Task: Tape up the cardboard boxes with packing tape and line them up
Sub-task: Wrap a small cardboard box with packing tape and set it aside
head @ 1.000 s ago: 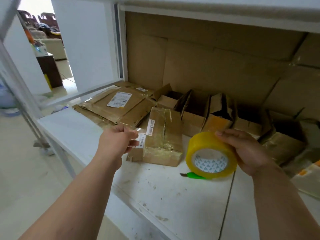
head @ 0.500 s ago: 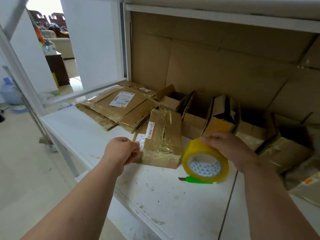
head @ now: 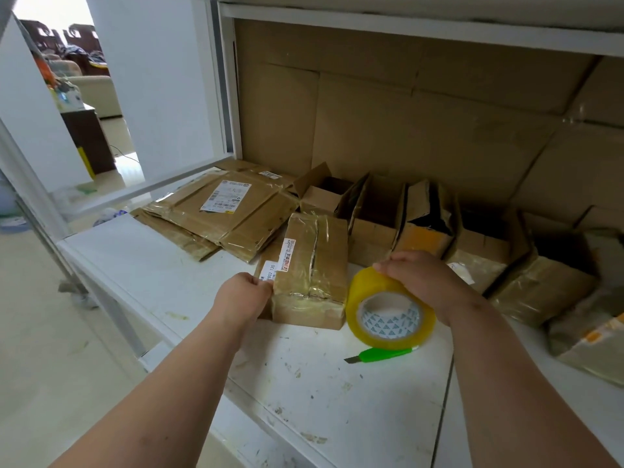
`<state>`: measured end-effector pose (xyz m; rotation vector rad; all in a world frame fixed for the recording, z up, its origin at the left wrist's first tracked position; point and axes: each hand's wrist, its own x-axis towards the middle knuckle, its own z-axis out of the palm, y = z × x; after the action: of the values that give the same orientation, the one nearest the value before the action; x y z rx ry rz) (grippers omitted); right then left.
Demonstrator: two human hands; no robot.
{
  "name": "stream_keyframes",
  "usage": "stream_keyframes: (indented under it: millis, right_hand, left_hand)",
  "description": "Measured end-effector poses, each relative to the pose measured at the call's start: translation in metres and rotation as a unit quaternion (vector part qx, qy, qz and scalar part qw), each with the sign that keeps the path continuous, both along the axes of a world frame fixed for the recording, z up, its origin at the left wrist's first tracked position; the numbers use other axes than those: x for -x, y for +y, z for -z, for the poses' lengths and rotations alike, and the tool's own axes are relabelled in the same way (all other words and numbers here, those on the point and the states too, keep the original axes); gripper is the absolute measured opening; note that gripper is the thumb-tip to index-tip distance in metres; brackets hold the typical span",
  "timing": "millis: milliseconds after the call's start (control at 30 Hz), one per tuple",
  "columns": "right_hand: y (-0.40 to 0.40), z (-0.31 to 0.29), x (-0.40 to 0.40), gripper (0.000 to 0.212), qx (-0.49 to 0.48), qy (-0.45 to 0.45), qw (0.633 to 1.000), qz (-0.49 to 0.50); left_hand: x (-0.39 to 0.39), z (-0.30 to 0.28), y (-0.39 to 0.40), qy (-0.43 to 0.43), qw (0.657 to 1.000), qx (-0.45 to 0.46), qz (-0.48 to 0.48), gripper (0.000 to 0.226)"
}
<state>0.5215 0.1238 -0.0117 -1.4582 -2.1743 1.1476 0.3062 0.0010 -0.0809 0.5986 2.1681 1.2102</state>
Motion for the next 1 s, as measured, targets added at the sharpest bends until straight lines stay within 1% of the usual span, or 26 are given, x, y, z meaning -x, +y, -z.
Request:
stream_keyframes:
  millis: [67,100,167,200,233,333,400,467,533,567,633,700,800,867,900,933,1000]
  right_hand:
    - [-0.003,-0.004,0.003,0.026,-0.005,-0.004,1.0,-0.002]
    - [-0.004,-0.006,0.005,0.026,-0.009,-0.008,1.0,-0.004]
    - [-0.007,-0.01,0.011,0.026,-0.018,-0.017,1.0,-0.016]
    - [-0.008,-0.011,0.013,0.026,-0.021,-0.02,0.999,-0.021]
    - [-0.01,-0.012,0.015,0.026,-0.022,-0.021,0.999,-0.02]
    - [-0.016,-0.012,0.016,0.029,-0.009,-0.009,1.0,-0.009]
    - [-0.022,-0.007,0.017,0.025,0.022,0.019,1.0,-0.003]
    - [-0.032,0.0,0.022,0.019,0.069,0.056,0.996,0.0]
    - [-0.042,0.011,0.027,0.019,0.104,0.078,0.991,-0.007]
    - [-0.046,0.015,0.029,0.02,0.114,0.085,0.99,-0.008]
    - [-0.051,0.02,0.03,0.025,0.123,0.1,0.987,-0.001]
    - [-0.054,0.022,0.031,0.028,0.132,0.116,0.984,0.006]
    - [-0.056,0.022,0.031,0.031,0.132,0.125,0.983,0.012]
    - [-0.059,0.023,0.031,0.04,0.125,0.127,0.984,0.017]
    - [-0.06,0.023,0.03,0.047,0.12,0.129,0.984,0.02]
    - [-0.061,0.023,0.029,0.052,0.113,0.129,0.985,0.022]
    - [-0.063,0.024,0.027,0.054,0.094,0.125,0.987,0.03]
  left_hand:
    - [0.004,0.002,-0.003,-0.006,1.0,0.006,0.001,0.026]
    - [0.006,0.004,-0.004,-0.011,1.0,-0.004,0.005,0.024]
    - [0.009,0.009,-0.006,-0.028,0.998,-0.05,0.013,0.007]
    - [0.008,0.01,-0.006,-0.035,0.997,-0.071,0.015,0.009]
    - [0.008,0.012,-0.006,-0.047,0.995,-0.087,0.012,0.015]
    - [0.008,-0.001,-0.008,-0.055,0.994,-0.095,0.008,0.026]
    - [0.016,-0.008,-0.009,-0.015,0.996,-0.075,0.047,0.033]
    - [0.025,-0.012,-0.008,0.043,0.994,-0.035,0.092,0.041]
    - [0.031,-0.016,-0.009,0.104,0.988,0.009,0.112,0.05]
    - [0.034,-0.016,-0.009,0.116,0.986,0.019,0.12,0.055]
    - [0.038,-0.013,-0.011,0.108,0.983,0.024,0.149,0.072]
    - [0.039,-0.007,-0.014,0.12,0.977,0.027,0.172,0.088]
    - [0.034,0.001,-0.013,0.126,0.979,-0.008,0.159,0.095]
    - [0.031,0.004,-0.012,0.133,0.98,-0.028,0.144,0.103]
    - [0.029,0.006,-0.013,0.157,0.977,-0.035,0.142,0.103]
    - [0.028,0.005,-0.015,0.2,0.969,-0.028,0.145,0.098]
    - [0.027,0.01,-0.019,0.329,0.929,-0.034,0.165,0.075]
